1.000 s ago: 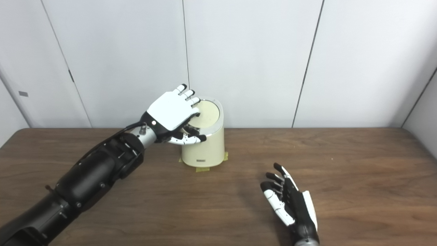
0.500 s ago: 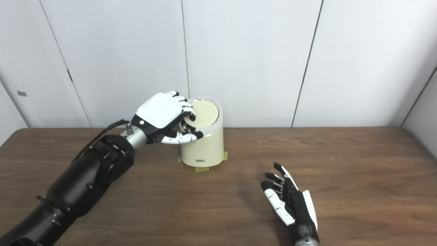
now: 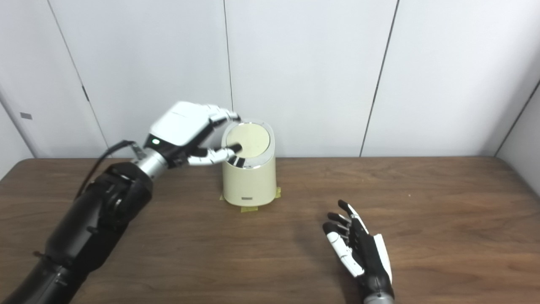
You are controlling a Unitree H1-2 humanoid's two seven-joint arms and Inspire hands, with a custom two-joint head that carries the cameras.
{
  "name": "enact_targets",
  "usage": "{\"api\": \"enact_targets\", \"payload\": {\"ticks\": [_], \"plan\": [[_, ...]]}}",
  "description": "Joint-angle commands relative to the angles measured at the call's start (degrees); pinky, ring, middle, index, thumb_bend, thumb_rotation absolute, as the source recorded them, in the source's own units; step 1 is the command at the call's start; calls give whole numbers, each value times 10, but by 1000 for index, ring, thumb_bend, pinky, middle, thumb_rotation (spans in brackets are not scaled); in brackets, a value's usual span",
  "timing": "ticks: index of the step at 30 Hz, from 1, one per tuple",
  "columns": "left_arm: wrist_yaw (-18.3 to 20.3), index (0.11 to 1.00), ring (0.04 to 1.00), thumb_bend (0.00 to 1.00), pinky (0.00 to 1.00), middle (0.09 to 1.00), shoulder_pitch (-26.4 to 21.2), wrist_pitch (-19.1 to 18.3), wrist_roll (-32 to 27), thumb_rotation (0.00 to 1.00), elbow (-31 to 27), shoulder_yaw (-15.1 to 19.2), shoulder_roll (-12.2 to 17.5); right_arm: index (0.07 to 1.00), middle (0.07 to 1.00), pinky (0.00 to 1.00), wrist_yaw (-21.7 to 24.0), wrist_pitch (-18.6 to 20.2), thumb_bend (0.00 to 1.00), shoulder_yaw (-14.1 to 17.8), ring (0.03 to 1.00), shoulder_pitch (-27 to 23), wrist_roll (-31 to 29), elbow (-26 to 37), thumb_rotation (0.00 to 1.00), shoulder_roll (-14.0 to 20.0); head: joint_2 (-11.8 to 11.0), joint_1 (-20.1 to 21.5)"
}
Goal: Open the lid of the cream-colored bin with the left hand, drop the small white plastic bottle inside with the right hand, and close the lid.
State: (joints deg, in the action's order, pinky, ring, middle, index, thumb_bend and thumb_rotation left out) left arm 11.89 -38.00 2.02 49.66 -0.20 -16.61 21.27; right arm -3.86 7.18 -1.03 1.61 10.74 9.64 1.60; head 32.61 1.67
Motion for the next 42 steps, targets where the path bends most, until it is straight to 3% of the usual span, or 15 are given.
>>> {"api": "enact_targets", "payload": {"ticks": [1, 7, 11, 15, 19, 22, 26, 36, 42], "plan": [[3, 881, 857, 449, 756, 866, -1, -20, -24, 917, -39, 23, -3, 897, 793, 666, 1, -2, 513, -1, 733, -14, 5, 2, 717, 4, 0, -1], [-6, 881, 884, 439, 759, 881, 64, -42, -62, 906, -83, 60, -12, 895, 798, 680, 2, -5, 533, -2, 747, -19, 5, -4, 719, 6, -3, -3], [6, 896, 912, 434, 829, 903, 135, -83, -109, 949, -137, 96, -31, 891, 796, 657, 3, -10, 519, -3, 746, -20, 3, 1, 706, 8, -1, -5], [-5, 876, 901, 387, 790, 900, 194, -94, -143, 903, -166, 124, -46, 891, 797, 646, 4, -14, 517, -2, 764, -21, -5, 4, 696, 9, -3, -6], [-8, 874, 893, 353, 816, 894, 252, -116, -205, 913, -189, 159, -72, 891, 798, 651, 7, -9, 460, 0, 771, -21, -12, 17, 687, 10, -1, -11], [-13, 885, 902, 354, 876, 890, 289, -126, -280, 945, -194, 188, -97, 895, 817, 661, 11, -8, 410, 4, 788, -20, -29, 24, 775, 8, -1, -13], [-19, 904, 895, 407, 879, 890, 331, -138, -361, 980, -194, 217, -126, 896, 845, 696, 23, -5, 409, 6, 824, -20, -48, 32, 851, 11, 0, -16], [-51, 951, 912, 414, 919, 924, 429, -90, -455, 989, -188, 235, -165, 902, 887, 746, 41, 13, 440, 16, 865, -18, -85, 45, 960, 18, 7, -17], [-63, 956, 940, 414, 935, 943, 450, -61, -487, 945, -166, 241, -168, 901, 896, 761, 44, 15, 463, 26, 879, -14, -101, 50, 968, 21, 9, -19]]}}
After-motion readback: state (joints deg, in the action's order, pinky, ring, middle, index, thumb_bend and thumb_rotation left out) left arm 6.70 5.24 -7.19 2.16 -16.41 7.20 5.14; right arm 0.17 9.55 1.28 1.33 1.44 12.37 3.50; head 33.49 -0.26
